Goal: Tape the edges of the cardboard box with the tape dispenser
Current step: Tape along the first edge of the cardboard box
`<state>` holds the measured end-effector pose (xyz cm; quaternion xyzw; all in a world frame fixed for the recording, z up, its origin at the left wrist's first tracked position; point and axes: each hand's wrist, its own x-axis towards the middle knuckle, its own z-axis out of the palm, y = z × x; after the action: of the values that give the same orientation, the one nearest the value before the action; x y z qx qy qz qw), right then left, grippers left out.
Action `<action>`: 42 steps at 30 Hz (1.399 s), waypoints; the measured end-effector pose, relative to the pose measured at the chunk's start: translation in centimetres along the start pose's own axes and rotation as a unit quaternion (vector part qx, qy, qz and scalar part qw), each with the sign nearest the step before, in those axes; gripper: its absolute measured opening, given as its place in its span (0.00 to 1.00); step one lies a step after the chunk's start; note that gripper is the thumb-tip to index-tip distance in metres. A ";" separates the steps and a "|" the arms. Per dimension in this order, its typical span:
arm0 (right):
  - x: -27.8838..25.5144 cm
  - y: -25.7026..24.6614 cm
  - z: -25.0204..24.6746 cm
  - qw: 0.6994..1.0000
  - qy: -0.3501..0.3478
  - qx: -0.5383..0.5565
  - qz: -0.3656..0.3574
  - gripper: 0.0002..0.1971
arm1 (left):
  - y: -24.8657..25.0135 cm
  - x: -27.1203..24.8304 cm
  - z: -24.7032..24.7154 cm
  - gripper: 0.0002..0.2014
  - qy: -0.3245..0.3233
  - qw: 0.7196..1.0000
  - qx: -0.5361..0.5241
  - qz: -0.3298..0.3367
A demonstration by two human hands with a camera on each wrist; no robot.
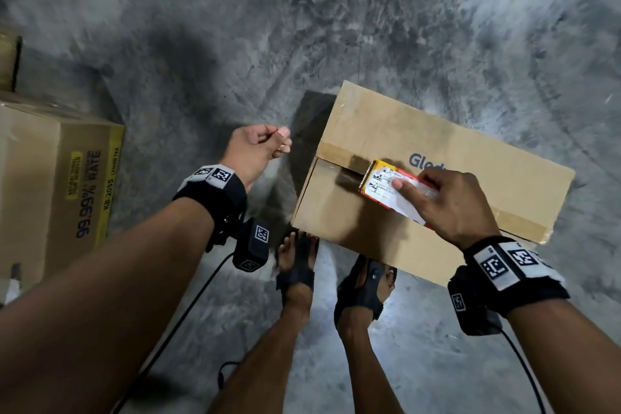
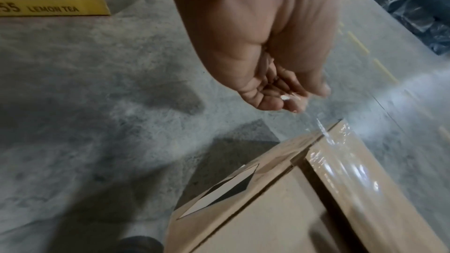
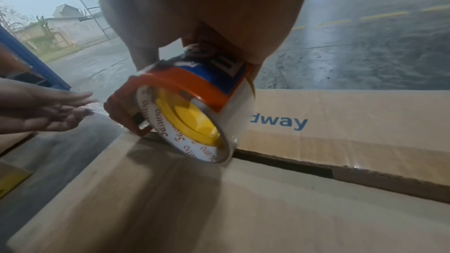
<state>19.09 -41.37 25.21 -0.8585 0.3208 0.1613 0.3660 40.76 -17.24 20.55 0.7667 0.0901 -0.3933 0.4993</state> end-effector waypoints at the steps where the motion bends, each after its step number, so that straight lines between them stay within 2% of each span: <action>1: 0.3 0.0 0.3 1.000 -0.001 -0.013 0.001 0.33 | -0.3 0.2 0.0 0.06 -0.008 1.000 -0.005 -0.004; 3: 0.7 0.0 0.6 0.999 -0.001 -0.035 -0.004 0.34 | -0.9 0.7 -0.2 0.08 -0.009 1.000 -0.002 -0.006; 7: 1.5 -0.4 1.1 0.998 -0.008 -0.053 -0.012 0.30 | -1.3 1.4 0.0 0.03 0.033 0.999 0.013 0.006; 14: 3.1 -0.8 1.9 0.994 -0.029 -0.103 0.029 0.27 | -3.0 3.2 1.1 0.03 0.054 0.999 0.001 -0.005; 23: 4.4 -1.1 2.3 0.991 -0.053 -0.117 0.045 0.27 | -6.1 5.2 3.4 0.03 0.058 0.998 -0.018 -0.021; 27: 4.3 -1.1 2.3 0.991 -0.049 -0.115 0.046 0.28 | -7.2 5.4 5.5 0.01 0.033 0.999 0.002 -0.043; 29: 4.2 -1.0 2.6 0.991 -0.048 -0.113 0.046 0.28 | -7.2 5.3 6.8 0.09 0.031 0.997 0.036 -0.066; 32: 4.1 -1.0 2.6 0.992 -0.048 -0.110 0.046 0.28 | -6.7 5.1 7.0 0.30 0.053 0.969 0.220 -0.101; 33: 4.0 -1.1 2.5 0.991 -0.049 -0.111 0.049 0.28 | -6.5 5.0 6.7 0.31 0.066 0.962 0.241 -0.107; 35: 4.0 -1.2 2.4 0.991 -0.051 -0.111 0.055 0.28 | -5.7 4.3 6.0 0.27 0.077 0.971 0.210 -0.090; 37: 4.0 -1.3 2.5 0.991 -0.049 -0.111 0.055 0.28 | -4.9 3.5 5.9 0.28 0.026 0.986 0.136 -0.095; 39: 4.1 -1.3 2.6 0.991 -0.047 -0.114 0.054 0.28 | -4.1 2.3 6.1 0.37 -0.087 0.982 0.111 -0.127; 41: 4.1 -1.3 2.6 0.990 -0.048 -0.118 0.055 0.28 | -3.5 1.9 5.9 0.44 -0.145 0.966 0.164 -0.139; 42: 4.1 -1.3 2.7 0.990 -0.051 -0.121 0.055 0.27 | -3.2 1.7 5.7 0.43 -0.162 0.954 0.216 -0.128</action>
<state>22.88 -40.47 22.02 -0.8684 0.3264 0.2618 0.2660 37.30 -20.92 16.02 0.7644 0.0177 -0.5830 0.2748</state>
